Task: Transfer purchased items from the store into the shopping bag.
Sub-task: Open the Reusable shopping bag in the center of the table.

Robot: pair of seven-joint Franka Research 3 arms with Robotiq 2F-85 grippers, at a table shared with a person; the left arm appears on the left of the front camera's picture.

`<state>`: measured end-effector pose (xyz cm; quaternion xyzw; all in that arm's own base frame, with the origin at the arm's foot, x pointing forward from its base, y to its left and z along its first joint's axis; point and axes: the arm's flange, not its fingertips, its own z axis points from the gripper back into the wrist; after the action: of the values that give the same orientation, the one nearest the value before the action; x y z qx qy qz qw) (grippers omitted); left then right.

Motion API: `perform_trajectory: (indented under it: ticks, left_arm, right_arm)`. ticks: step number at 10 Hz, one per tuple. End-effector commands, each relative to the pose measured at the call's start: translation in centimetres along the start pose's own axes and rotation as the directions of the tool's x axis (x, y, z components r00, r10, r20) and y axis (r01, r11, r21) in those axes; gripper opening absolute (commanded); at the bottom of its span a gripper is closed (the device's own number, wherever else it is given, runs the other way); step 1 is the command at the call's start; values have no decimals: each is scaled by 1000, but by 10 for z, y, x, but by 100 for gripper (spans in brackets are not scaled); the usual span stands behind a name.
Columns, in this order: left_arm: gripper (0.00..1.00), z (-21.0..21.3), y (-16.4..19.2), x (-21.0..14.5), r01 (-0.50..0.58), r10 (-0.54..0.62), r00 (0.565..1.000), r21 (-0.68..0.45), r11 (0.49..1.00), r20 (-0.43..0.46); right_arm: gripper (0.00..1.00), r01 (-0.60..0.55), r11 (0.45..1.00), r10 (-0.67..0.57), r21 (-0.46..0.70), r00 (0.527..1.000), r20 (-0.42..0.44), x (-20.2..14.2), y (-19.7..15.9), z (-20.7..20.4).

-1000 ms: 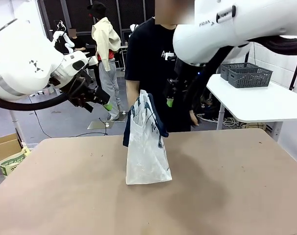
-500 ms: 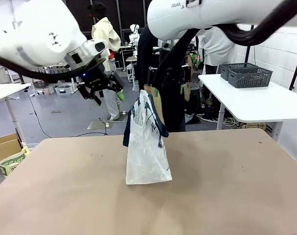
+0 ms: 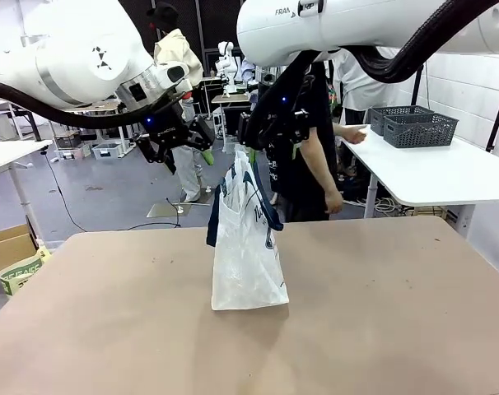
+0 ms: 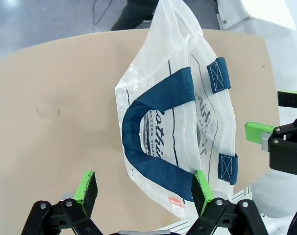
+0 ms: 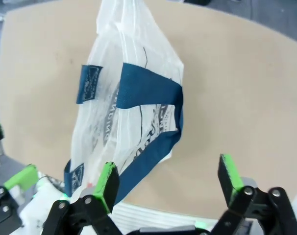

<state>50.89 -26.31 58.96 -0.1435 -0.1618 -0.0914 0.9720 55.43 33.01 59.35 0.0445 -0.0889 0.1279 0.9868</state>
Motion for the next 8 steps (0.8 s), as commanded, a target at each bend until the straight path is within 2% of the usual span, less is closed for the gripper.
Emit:
perform_trajectory:
  ticks: [1, 8]
  left_arm:
    - [100, -3, -9, 7, 2, -2, 1000, -11, 1000, -13]
    - [100, -22, -21, -3, 4, -5, 999, -32, 999, -40]
  right_arm:
    - [100, 39, 997, -36, 65, 998, -46, 10, 5, -11]
    - [100, 66, 993, -55, 95, 992, -114, 15, 17, -27]
